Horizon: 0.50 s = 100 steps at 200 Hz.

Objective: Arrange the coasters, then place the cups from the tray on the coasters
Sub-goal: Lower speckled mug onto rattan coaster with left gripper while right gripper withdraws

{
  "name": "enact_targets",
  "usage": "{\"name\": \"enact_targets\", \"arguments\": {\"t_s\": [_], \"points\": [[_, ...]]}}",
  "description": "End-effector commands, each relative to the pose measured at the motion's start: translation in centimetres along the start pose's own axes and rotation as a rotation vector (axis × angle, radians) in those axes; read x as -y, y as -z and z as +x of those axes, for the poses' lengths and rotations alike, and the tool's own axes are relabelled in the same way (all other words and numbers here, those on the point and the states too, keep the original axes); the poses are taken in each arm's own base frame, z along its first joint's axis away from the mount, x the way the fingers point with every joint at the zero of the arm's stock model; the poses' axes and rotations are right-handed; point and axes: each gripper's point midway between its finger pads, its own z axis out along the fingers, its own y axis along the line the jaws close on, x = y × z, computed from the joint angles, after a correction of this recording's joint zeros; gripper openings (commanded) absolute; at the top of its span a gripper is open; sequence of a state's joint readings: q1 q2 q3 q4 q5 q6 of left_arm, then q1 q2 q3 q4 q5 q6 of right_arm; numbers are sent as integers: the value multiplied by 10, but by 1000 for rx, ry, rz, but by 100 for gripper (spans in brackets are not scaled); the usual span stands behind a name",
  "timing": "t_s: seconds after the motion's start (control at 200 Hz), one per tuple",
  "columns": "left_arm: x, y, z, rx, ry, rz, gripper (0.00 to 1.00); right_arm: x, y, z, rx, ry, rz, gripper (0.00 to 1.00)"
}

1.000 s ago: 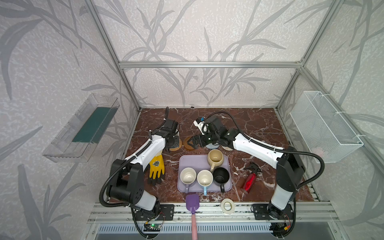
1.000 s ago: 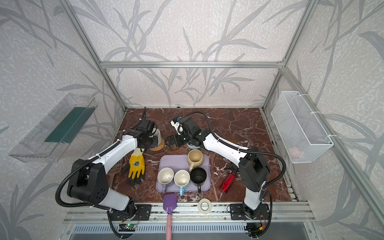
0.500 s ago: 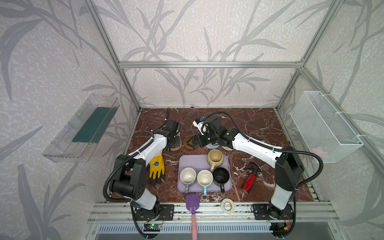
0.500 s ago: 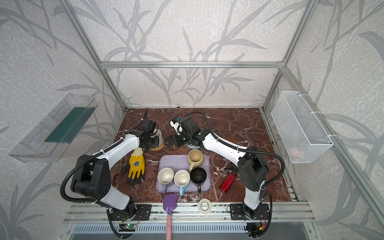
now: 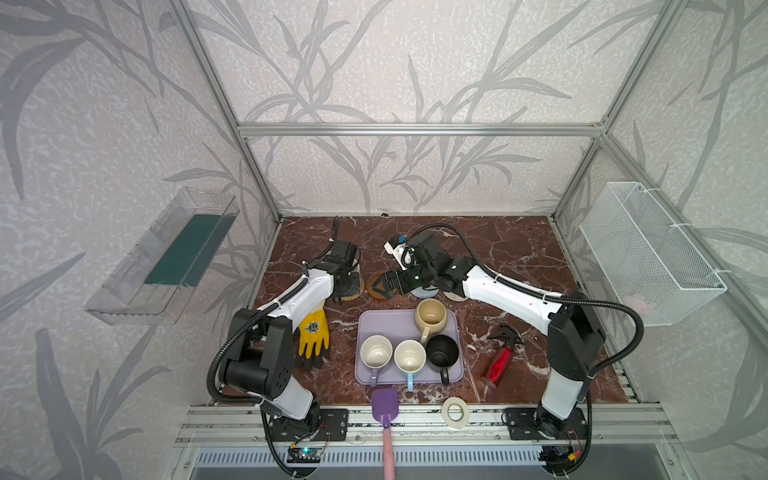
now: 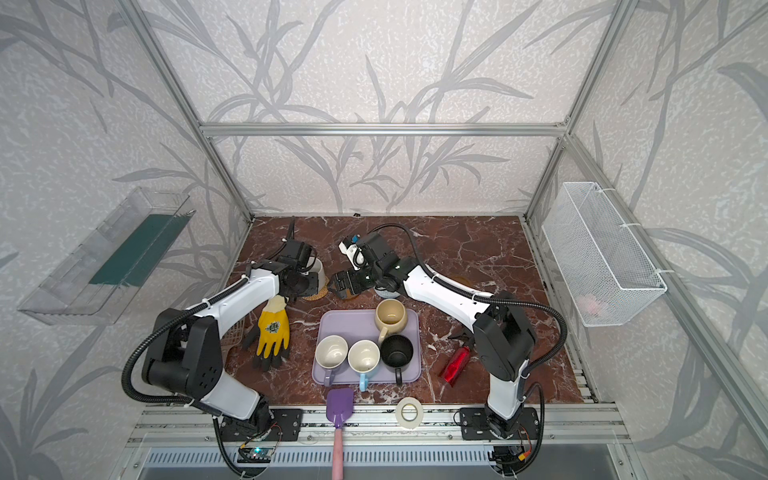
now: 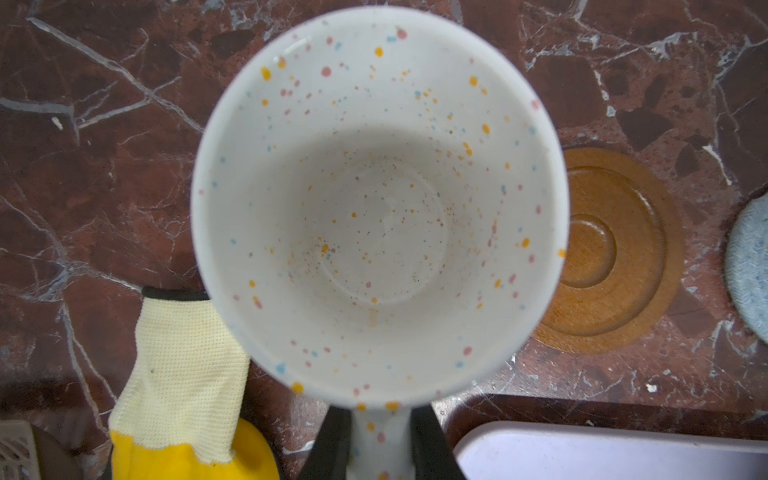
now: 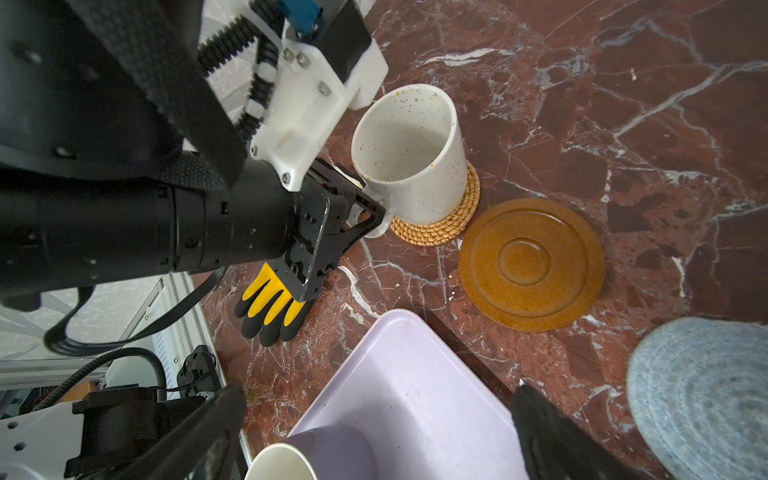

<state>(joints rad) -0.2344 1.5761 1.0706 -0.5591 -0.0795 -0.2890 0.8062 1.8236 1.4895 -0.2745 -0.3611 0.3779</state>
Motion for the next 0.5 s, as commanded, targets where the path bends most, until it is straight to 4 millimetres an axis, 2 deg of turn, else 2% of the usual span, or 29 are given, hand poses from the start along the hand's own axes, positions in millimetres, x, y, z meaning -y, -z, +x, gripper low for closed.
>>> {"name": "enact_targets", "arguments": {"t_s": [0.0,0.36,0.45,0.495], "points": [[1,5,3,-8,20,20,0,-7,2,-3,-4,5,-13,99],[-7,0,17,-79,18,-26,8,-12,-1,-5,-17,-6,-38,99],[-8,0,18,-72,24,-35,15,-12,-1,-4,-17,-8,-39,99],[-6,0,17,-58,27,-20,26,-13,-1,-4,-18,-10,-42,99]]}}
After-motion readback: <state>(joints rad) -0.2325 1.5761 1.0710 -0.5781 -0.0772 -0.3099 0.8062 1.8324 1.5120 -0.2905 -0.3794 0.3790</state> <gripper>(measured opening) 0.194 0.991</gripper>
